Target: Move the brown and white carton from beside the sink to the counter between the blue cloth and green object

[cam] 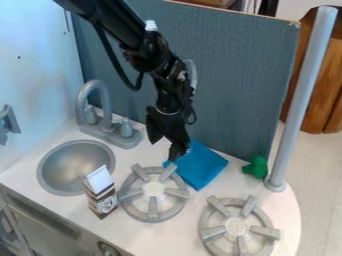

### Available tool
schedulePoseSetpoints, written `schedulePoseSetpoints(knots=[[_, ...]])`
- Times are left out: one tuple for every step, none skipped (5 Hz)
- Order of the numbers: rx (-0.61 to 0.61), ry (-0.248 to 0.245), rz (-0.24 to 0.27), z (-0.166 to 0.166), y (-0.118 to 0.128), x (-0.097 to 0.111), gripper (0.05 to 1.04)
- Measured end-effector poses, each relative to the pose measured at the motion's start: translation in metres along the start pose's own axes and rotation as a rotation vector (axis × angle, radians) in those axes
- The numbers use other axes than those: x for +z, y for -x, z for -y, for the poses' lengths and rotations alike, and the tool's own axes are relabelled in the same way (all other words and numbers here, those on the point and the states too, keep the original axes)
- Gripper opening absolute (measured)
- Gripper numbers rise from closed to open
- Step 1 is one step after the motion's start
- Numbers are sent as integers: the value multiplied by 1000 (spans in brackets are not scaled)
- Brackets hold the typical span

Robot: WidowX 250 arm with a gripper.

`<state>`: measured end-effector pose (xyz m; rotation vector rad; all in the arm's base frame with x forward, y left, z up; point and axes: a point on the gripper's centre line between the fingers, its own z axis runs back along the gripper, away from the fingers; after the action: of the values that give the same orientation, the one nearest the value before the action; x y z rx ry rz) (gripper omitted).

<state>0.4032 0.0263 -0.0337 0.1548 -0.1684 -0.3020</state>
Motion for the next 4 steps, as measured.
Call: schedulePoseSetpoints(knots=[[-1, 15, -39, 5, 10, -14, 999], [3, 34, -62, 8, 21, -21, 999], [39, 54, -80, 1, 41, -28, 999], [88, 57, -41, -13, 52, -19, 999]])
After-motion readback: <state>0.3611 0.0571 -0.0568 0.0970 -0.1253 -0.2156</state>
